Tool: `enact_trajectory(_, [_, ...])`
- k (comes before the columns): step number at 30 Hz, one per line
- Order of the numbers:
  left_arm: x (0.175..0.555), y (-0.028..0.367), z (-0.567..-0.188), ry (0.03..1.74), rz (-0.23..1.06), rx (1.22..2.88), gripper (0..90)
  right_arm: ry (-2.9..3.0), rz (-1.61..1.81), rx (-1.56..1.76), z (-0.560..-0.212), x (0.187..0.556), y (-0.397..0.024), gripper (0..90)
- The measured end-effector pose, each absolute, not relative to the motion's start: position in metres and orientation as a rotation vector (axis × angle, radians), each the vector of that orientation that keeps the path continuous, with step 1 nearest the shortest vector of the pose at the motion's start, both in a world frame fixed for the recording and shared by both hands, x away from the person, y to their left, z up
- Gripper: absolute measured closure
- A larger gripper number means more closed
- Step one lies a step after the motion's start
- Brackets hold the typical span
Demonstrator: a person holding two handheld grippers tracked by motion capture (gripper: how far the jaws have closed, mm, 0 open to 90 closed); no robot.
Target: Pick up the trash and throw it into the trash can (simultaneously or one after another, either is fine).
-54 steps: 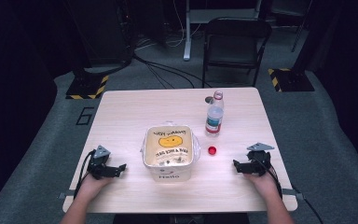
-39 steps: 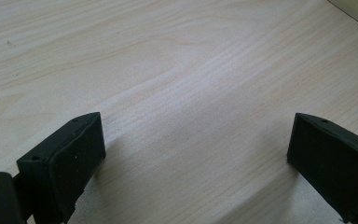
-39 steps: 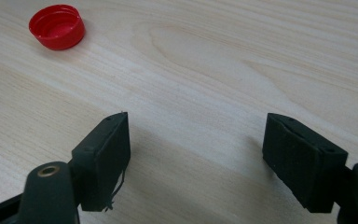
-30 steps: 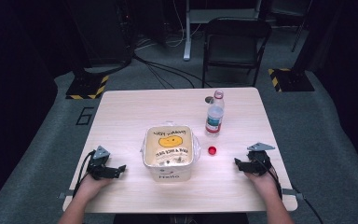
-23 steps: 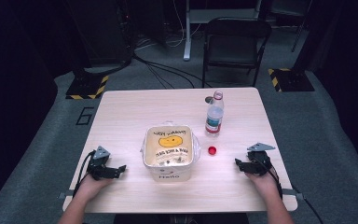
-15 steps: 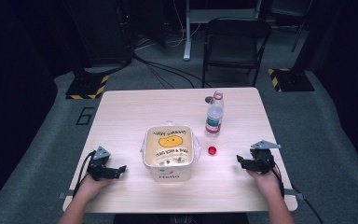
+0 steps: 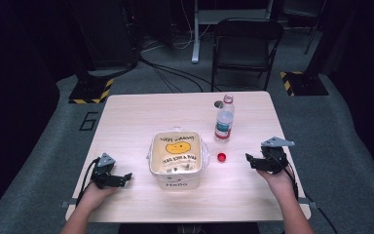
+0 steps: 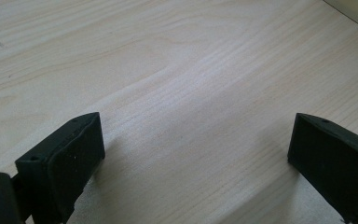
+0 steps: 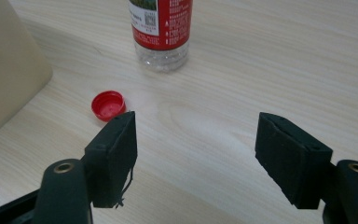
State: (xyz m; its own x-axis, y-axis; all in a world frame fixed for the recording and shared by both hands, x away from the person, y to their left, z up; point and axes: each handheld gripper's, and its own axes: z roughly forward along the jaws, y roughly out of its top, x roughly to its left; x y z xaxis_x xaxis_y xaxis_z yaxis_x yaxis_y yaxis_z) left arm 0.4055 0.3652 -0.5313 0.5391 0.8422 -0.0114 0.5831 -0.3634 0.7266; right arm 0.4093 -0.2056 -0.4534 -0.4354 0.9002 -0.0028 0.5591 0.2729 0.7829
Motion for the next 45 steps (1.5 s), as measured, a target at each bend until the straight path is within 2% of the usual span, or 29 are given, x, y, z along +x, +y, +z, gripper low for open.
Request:
enact_trajectory(9, [0.405, 0.365, -0.531, 1.148, 0.478, 2.085, 3.5, 2.112, 1.025, 1.288, -0.438, 0.414, -0.198, 27.8])
enact_trajectory(17, [0.405, 0.365, -0.531, 1.147, 0.478, 2.085, 3.4, 2.079, 1.076, 1.283, -0.420, 0.427, -0.189, 20.1])
enact_trajectory(28, [0.405, 0.365, -0.531, 1.144, 0.478, 2.086, 3.4, 2.078, 1.105, 1.256, -0.407, 0.450, -0.173, 14.5])
enact_trajectory(45, [0.405, 0.365, -0.531, 1.141, 0.475, 2.086, 3.4, 2.105, 1.115, 1.230, -0.414, 0.480, -0.145, 13.9])
